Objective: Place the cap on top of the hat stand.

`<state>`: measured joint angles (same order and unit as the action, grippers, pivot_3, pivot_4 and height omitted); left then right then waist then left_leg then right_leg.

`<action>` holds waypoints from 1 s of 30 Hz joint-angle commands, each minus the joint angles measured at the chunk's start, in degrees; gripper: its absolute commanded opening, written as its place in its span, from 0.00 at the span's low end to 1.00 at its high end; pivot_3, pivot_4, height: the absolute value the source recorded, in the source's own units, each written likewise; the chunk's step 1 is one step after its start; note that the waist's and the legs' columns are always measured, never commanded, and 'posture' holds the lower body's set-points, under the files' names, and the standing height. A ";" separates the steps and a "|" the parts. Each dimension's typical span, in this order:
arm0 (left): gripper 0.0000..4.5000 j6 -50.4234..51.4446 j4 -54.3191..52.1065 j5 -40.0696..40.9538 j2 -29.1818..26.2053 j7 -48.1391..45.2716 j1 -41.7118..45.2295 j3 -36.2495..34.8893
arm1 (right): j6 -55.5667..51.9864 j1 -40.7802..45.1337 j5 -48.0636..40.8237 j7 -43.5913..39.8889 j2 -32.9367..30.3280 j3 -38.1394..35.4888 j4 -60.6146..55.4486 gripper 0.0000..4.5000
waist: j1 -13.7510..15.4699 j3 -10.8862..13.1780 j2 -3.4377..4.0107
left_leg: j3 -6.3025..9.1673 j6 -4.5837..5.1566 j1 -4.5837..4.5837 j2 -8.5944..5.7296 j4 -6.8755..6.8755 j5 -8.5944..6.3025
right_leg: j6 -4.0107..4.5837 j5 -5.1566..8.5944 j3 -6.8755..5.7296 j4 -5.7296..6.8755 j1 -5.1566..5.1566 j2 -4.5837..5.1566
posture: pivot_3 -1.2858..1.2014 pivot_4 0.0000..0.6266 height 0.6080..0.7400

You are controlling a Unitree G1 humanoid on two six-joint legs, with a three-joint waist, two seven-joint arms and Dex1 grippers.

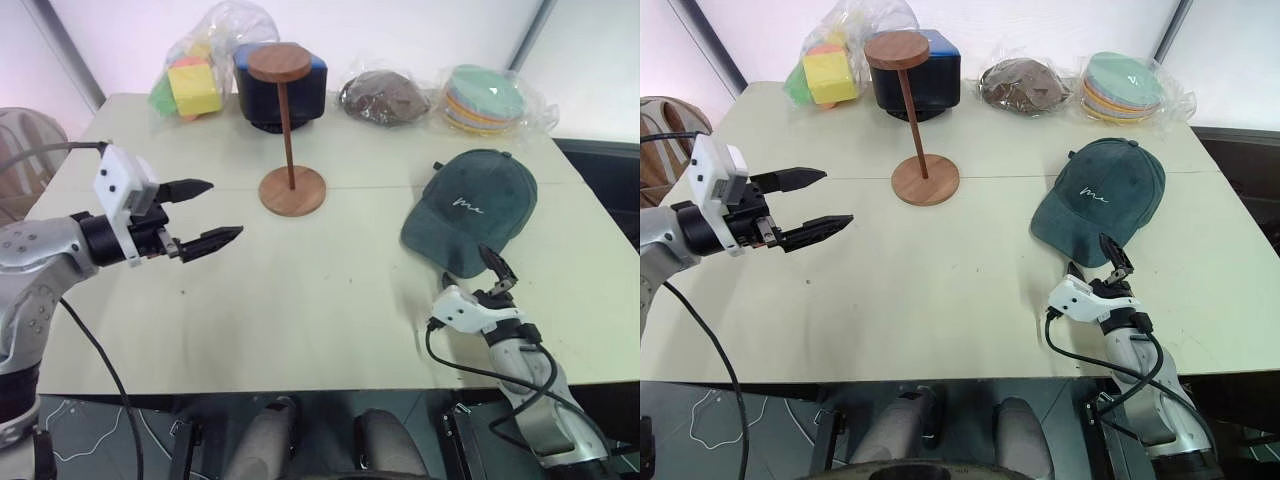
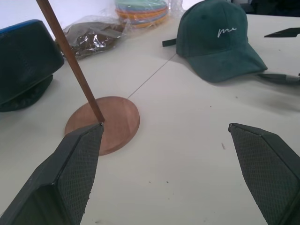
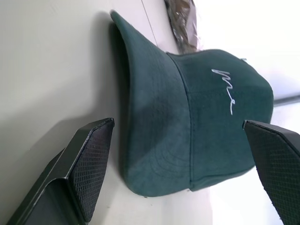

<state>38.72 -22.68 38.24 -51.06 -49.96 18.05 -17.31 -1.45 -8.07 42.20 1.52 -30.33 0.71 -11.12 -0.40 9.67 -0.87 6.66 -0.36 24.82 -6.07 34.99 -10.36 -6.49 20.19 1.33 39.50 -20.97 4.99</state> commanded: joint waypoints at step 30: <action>1.00 -3.19 0.90 -1.10 -0.68 -0.24 2.84 -0.02 | -12.71 4.14 1.98 6.63 6.39 -0.23 5.23 1.00 | 0.64 -0.14 -0.23 | 0.01 0.02 -0.49 -0.01 -0.21 -0.04 | 0.02 0.01 0.02 -0.23 0.46 0.02 | 0.52 0.24 1.00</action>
<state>36.68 -20.99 37.14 -51.10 -50.06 20.02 -16.53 -13.29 -3.75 44.60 7.47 -24.04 1.49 -8.46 0.24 9.53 -1.10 6.67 -0.34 24.33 -6.08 34.77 -10.40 -6.47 20.20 1.34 39.27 -20.52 5.01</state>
